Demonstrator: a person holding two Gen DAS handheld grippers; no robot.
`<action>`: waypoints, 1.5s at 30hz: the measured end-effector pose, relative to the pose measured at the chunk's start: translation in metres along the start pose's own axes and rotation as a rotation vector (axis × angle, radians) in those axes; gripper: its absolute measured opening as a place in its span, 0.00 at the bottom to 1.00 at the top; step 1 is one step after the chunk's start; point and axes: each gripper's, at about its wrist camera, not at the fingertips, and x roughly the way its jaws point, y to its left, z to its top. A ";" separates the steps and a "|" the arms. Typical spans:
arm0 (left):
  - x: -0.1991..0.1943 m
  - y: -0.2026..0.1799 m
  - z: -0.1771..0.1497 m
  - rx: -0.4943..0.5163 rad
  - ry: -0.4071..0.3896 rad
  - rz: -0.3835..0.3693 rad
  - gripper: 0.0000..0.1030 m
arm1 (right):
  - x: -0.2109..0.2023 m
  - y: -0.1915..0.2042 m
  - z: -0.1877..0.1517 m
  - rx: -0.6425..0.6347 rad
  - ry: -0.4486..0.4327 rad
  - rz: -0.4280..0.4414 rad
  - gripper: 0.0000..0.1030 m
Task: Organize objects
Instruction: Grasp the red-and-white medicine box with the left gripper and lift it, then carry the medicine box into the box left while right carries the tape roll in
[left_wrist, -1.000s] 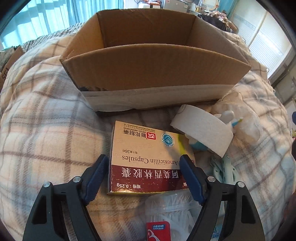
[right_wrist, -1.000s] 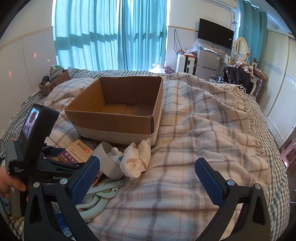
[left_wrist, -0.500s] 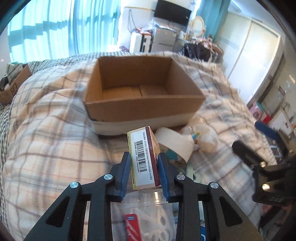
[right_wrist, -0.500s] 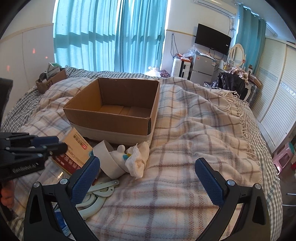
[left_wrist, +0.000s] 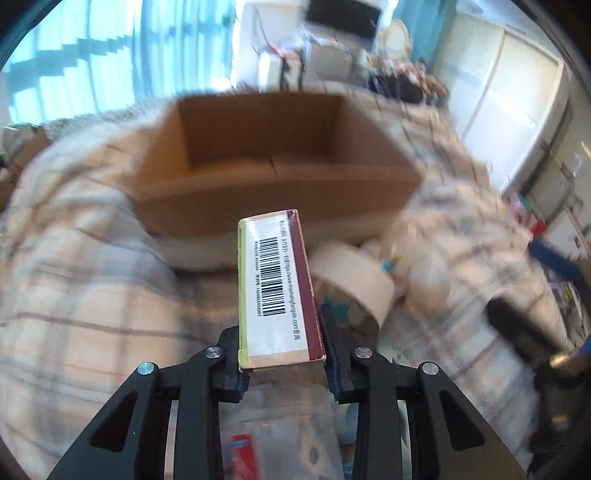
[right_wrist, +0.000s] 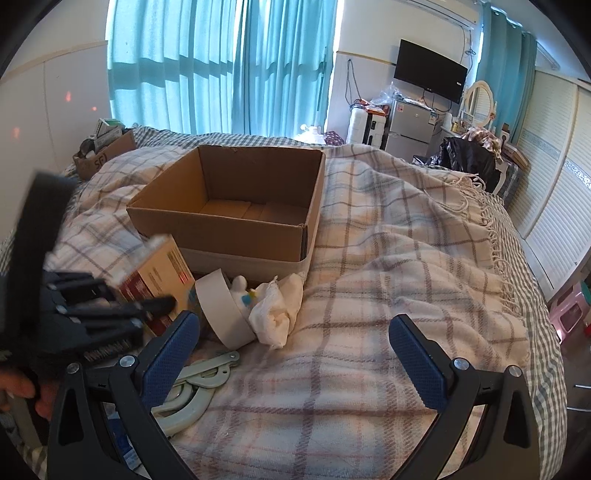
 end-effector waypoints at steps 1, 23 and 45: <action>-0.009 0.002 0.002 -0.007 -0.025 0.000 0.31 | 0.000 0.002 0.000 -0.008 0.001 0.000 1.00; -0.036 0.069 0.000 -0.089 -0.123 0.085 0.31 | 0.096 0.080 0.011 -0.331 0.267 0.068 0.33; -0.085 0.040 -0.008 -0.053 -0.171 0.068 0.31 | -0.002 0.041 0.046 -0.079 0.058 0.220 0.23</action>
